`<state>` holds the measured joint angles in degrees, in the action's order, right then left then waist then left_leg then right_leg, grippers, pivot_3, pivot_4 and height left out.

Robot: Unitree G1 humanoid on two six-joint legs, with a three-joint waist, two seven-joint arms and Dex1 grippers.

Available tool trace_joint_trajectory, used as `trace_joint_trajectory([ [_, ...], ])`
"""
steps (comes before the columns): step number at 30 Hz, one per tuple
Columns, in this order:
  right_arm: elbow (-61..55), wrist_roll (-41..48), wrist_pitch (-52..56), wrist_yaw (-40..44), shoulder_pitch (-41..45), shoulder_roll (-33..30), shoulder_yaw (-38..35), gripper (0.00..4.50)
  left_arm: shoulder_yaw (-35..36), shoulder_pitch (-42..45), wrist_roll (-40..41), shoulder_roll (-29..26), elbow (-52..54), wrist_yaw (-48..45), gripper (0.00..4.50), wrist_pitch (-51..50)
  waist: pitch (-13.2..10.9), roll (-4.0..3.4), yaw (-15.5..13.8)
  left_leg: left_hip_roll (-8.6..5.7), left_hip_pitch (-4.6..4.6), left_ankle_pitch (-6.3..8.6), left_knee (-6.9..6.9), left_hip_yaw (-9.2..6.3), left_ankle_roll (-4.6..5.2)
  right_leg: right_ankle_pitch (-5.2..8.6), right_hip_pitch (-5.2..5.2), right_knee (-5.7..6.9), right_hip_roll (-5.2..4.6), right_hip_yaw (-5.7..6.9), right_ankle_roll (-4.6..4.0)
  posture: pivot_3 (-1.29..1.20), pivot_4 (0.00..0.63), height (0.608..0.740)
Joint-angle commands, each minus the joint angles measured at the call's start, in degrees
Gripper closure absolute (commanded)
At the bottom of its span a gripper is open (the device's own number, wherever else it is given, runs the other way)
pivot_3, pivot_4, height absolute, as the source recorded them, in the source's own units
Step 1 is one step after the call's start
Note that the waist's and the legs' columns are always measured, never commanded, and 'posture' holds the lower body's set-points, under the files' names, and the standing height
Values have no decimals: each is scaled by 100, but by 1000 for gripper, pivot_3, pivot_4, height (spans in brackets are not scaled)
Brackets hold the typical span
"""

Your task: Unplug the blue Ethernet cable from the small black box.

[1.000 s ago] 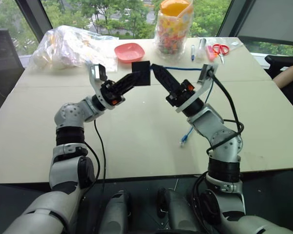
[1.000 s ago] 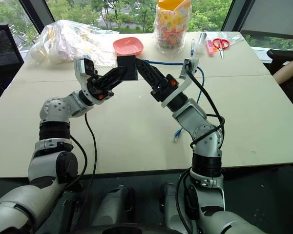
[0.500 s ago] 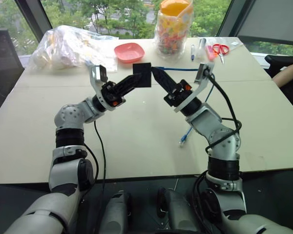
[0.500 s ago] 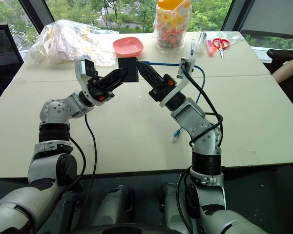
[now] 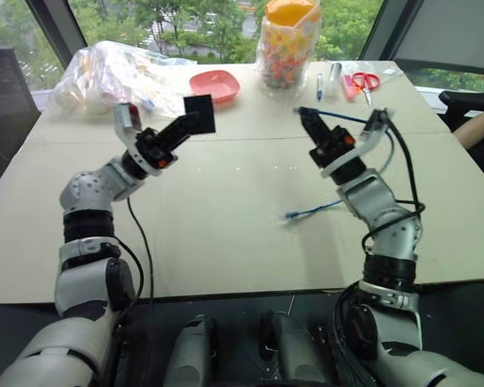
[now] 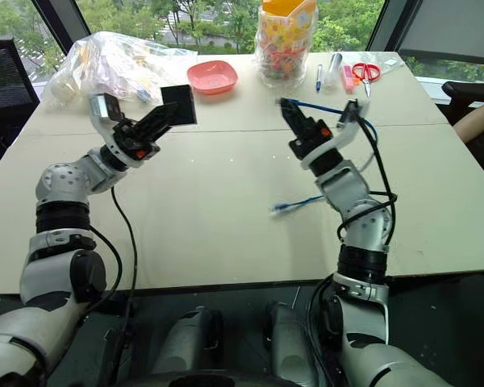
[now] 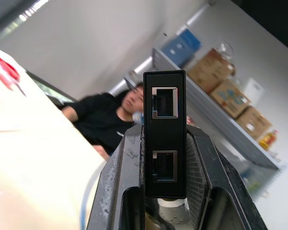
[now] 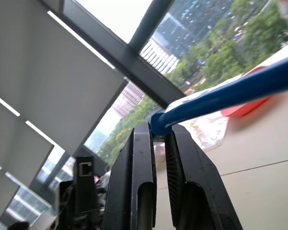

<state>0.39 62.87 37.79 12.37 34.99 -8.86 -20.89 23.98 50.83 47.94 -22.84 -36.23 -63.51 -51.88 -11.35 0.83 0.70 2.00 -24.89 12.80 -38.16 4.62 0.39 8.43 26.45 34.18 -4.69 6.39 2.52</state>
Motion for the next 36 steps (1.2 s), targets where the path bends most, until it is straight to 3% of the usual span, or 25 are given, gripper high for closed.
trace_joint_trajectory([
  [1,306,-578,-205,-64,385,-324,85,4470,-166,151,-520,216,54,609,4007,960,0,0,-3,0,-1,0,0,0,0,-2,1,0,0,0,3,0,150,740],
  [6,1911,-2296,-326,-32,857,-1206,850,4470,-1078,-40,-1848,793,229,1207,4007,2877,1,1,-30,-8,-2,0,-1,4,1,4,-5,-9,-11,-1,-7,0,150,740],
  [12,3465,-3298,-831,393,1478,-1431,1132,4470,-1620,-104,-2584,1252,-165,1375,4007,4113,1,0,15,-17,-40,5,0,23,14,-20,37,-4,-2,-4,-3,0,150,740],
  [17,4086,-3684,-1024,686,1724,-1435,1106,2373,-1743,15,-2857,1530,-602,1492,4007,4743,1,0,6,-14,-40,5,-1,30,14,-8,35,-1,6,-2,15,0,150,740],
  [20,3201,-3451,-60,1044,1319,-1458,1227,897,-1861,220,-3155,1651,-1109,1664,4007,5310,1,0,-1,-13,-40,5,-4,28,14,-8,34,-1,3,-2,16,0,150,740],
  [26,423,-2700,1606,1045,-7,-1262,1325,897,-1963,644,-3639,1947,-2287,1998,4007,6326,1,1,-44,-8,-48,10,-4,6,21,-5,36,-3,-12,3,20,0,150,740],
  [32,-492,-2656,1775,660,-459,-996,1118,897,-1965,876,-3907,2223,-3083,2131,4007,6828,1,1,-28,-7,-45,10,-10,6,21,-5,34,-4,-15,6,22,0,150,740],
  [34,-567,-2670,1758,590,-507,-964,1015,820,-2000,907,-4014,2252,-3248,2097,2970,6851,1,1,-27,-7,-45,10,-11,3,21,-5,33,-4,-14,9,22,0,150,740],
  [36,-606,-2648,1754,546,-521,-953,910,820,-2005,926,-4074,2250,-3324,2057,2252,6893,1,1,-21,-7,-45,11,-10,3,21,-5,33,-4,-14,9,22,0,150,740],
])
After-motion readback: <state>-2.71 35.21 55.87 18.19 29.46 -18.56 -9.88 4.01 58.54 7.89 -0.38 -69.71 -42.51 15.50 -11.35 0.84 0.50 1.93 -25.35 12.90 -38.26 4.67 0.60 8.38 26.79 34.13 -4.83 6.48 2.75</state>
